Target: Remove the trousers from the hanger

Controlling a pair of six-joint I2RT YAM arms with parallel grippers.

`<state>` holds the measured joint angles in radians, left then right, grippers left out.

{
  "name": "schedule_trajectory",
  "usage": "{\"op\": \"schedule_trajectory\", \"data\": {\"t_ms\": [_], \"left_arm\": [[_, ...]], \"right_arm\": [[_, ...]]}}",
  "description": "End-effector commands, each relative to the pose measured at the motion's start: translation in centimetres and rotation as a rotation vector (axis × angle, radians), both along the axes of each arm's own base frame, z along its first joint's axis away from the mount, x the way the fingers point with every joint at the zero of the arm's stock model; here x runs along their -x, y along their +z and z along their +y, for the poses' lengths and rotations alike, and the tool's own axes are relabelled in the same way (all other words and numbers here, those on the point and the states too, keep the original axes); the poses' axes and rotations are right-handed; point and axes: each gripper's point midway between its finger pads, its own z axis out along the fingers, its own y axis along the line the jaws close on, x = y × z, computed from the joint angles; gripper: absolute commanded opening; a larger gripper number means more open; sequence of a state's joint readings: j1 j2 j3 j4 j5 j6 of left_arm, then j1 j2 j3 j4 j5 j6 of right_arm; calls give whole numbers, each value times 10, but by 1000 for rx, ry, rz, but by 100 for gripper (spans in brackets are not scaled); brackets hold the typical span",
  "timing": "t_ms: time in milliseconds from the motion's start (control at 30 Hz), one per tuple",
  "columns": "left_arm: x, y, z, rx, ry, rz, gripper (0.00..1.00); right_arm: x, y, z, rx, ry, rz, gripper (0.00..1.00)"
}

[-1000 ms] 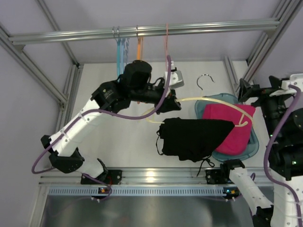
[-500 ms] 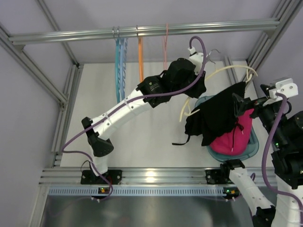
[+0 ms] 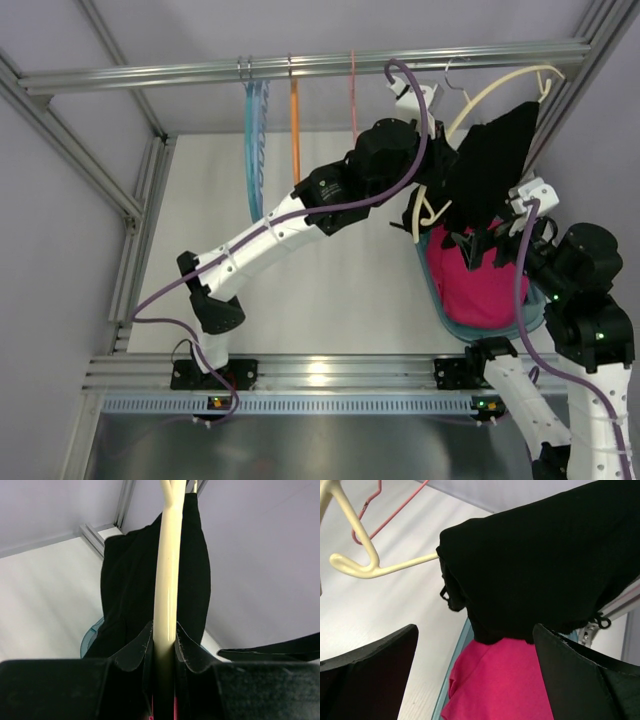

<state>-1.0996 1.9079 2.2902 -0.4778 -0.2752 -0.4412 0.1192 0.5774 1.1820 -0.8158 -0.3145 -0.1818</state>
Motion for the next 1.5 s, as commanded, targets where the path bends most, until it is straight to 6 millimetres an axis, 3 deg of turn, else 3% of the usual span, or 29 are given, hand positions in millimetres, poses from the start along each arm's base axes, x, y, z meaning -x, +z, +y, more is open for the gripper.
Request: {"op": "schedule_trajectory", "data": {"t_ms": [0,267,600,933,1100,1300,1333,1367,1433,1467], "left_arm": [[9,92,9,296,26,-88,0],[15,94,10,295,16,-93,0],[21,94,10,292,-6,-91,0],[26,99,6,321,-24,-84,0],[26,96,4,316,-19,-81,0],[29,100,6,332,-30,-71,0],[30,101,6,335,-33,-70,0],[31,101,6,338,-39,-67,0],[34,103,7,342,-52,-64,0],[36,102,6,342,-61,-57,0]], "right_arm": [[-14,14,8,-49,25,-74,99],[-37,20,-17,21,-112,-168,99],[-47,20,-26,98,-142,-199,97],[-72,3,-29,37,-198,-182,99],[-75,2,-27,24,-192,-176,99],[-81,-14,-34,69,-219,-145,99],[-83,-17,-39,77,-251,-140,95],[-84,-14,-43,78,-274,-163,81],[-87,-14,-55,88,-344,-174,67],[-89,-12,-59,88,-361,-181,53]]}}
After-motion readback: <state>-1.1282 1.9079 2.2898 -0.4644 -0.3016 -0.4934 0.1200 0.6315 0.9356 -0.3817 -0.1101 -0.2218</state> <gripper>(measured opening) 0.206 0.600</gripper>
